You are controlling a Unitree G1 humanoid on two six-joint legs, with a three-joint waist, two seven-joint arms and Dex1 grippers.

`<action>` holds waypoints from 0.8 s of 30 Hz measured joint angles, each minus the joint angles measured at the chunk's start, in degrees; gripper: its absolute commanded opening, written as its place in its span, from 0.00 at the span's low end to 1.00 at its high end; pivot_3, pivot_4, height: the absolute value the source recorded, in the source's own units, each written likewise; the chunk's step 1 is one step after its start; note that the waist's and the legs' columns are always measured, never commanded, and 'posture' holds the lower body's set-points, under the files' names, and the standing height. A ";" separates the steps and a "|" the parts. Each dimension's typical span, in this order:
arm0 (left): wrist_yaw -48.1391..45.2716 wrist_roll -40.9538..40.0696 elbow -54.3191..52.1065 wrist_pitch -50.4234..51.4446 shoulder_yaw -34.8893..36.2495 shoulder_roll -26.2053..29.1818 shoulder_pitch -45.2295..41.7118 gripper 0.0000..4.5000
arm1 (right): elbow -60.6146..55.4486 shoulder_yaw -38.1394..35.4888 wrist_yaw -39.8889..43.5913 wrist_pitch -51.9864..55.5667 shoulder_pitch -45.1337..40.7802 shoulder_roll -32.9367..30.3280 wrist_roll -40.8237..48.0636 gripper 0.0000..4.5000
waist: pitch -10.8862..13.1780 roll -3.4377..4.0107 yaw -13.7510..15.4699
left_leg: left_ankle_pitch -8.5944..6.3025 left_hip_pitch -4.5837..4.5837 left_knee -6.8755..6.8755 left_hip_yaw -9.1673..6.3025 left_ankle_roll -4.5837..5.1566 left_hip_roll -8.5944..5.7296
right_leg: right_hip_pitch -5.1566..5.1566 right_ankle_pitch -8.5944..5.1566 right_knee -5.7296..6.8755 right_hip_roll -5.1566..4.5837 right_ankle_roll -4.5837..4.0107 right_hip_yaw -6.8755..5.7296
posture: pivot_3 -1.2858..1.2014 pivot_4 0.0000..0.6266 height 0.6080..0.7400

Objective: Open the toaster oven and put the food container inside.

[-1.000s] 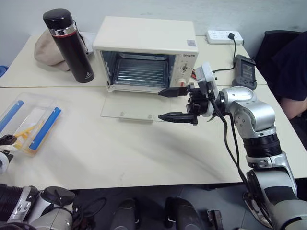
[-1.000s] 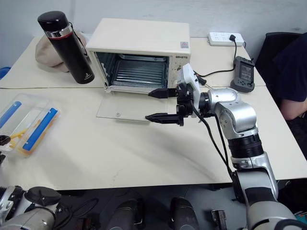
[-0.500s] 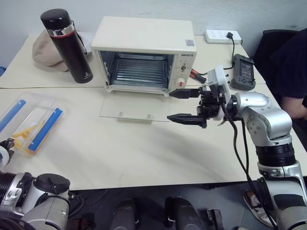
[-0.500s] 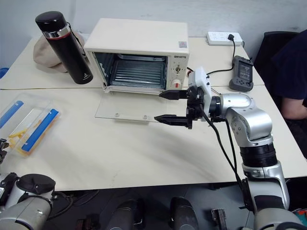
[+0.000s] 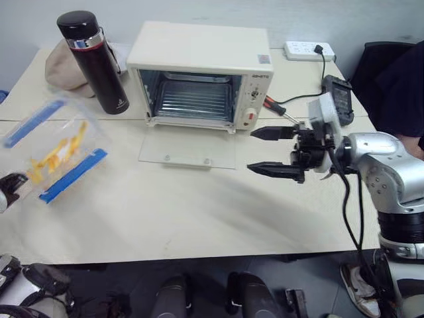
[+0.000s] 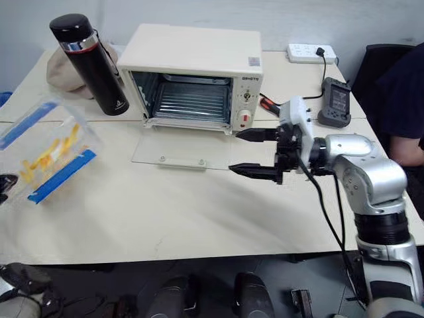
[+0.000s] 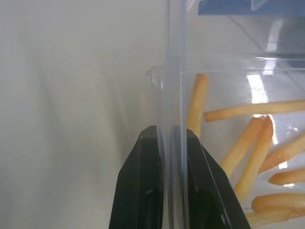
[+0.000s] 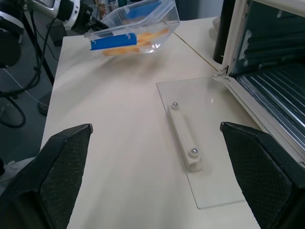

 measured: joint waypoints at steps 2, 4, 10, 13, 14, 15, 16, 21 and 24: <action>-1.38 -7.31 -1.94 -0.02 -6.66 2.84 -0.67 0.01 | -0.74 -1.81 -0.65 0.30 1.61 -0.83 0.69 1.00 | 0.00 0.00 0.48 | 0.00 0.03 0.01 0.02 -0.01 0.00 | 0.00 0.00 -0.05 -0.02 0.00 0.07 | 0.52 0.24 1.00; -1.03 -13.26 -3.12 -0.03 -14.09 4.36 -3.92 0.01 | -1.07 -2.95 -1.59 0.44 3.10 -0.91 0.88 1.00 | 0.00 0.01 0.93 | 0.00 0.05 0.01 0.01 -0.01 -0.02 | 0.04 0.02 -0.04 -0.04 -0.02 0.08 | 0.52 0.24 1.00; 6.39 -17.71 2.59 0.01 -32.91 -0.75 -20.02 0.01 | -3.30 -4.25 -5.03 -0.10 7.58 -0.61 0.96 1.00 | 0.00 0.02 0.95 | 0.17 0.03 0.00 0.11 0.26 -0.04 | 0.03 0.05 0.11 0.11 0.01 0.08 | 0.52 0.24 1.00; 9.07 -15.07 8.05 -0.09 -39.63 -6.22 -27.03 0.01 | -4.96 -5.37 -7.15 -0.14 9.09 -0.40 1.56 1.00 | 0.00 0.02 0.72 | 0.24 0.02 0.01 0.22 0.41 -0.03 | 0.03 0.06 0.11 0.19 0.03 0.14 | 0.52 0.24 1.00; 9.34 -13.83 9.62 -0.48 -41.56 -7.28 -28.34 0.01 | -5.46 -5.45 -7.70 -0.14 9.27 -0.34 1.81 1.00 | 0.00 0.02 0.58 | 0.25 0.03 0.02 0.29 0.42 0.00 | 0.02 0.06 0.09 0.25 0.03 0.14 | 0.52 0.24 1.00; 9.41 -12.14 12.26 -2.01 -43.99 -8.25 -29.71 0.01 | -6.03 -5.68 -8.39 -0.14 9.74 -0.31 2.09 1.00 | 0.00 0.02 0.55 | 0.25 0.05 0.02 0.31 0.43 0.01 | 0.02 0.05 0.09 0.27 0.04 0.16 | 0.52 0.24 1.00; 9.30 -10.35 15.36 -4.11 -46.14 -9.18 -31.04 0.01 | -6.59 -5.73 -9.03 -0.13 10.28 -0.24 2.30 1.00 | 0.00 0.02 0.61 | 0.26 0.05 0.02 0.31 0.42 0.05 | 0.02 0.05 0.07 0.31 0.04 0.16 | 0.52 0.24 1.00; 7.86 -2.90 28.01 -13.68 -53.22 -11.77 -35.16 0.01 | -8.95 -5.58 -12.31 -0.16 11.26 0.10 2.63 1.00 | 0.00 0.02 0.78 | 0.26 0.02 0.16 0.33 0.43 0.09 | 0.02 0.05 0.08 0.32 0.04 0.20 | 0.52 0.24 1.00; 7.38 0.20 32.94 -17.90 -53.95 -13.11 -37.31 0.17 | -9.88 -5.61 -13.93 -0.17 11.38 0.25 2.88 1.00 | 0.00 0.02 0.88 | 0.24 0.02 0.30 0.33 0.47 0.06 | 0.02 0.05 0.01 0.24 0.04 0.22 | 0.52 0.24 1.00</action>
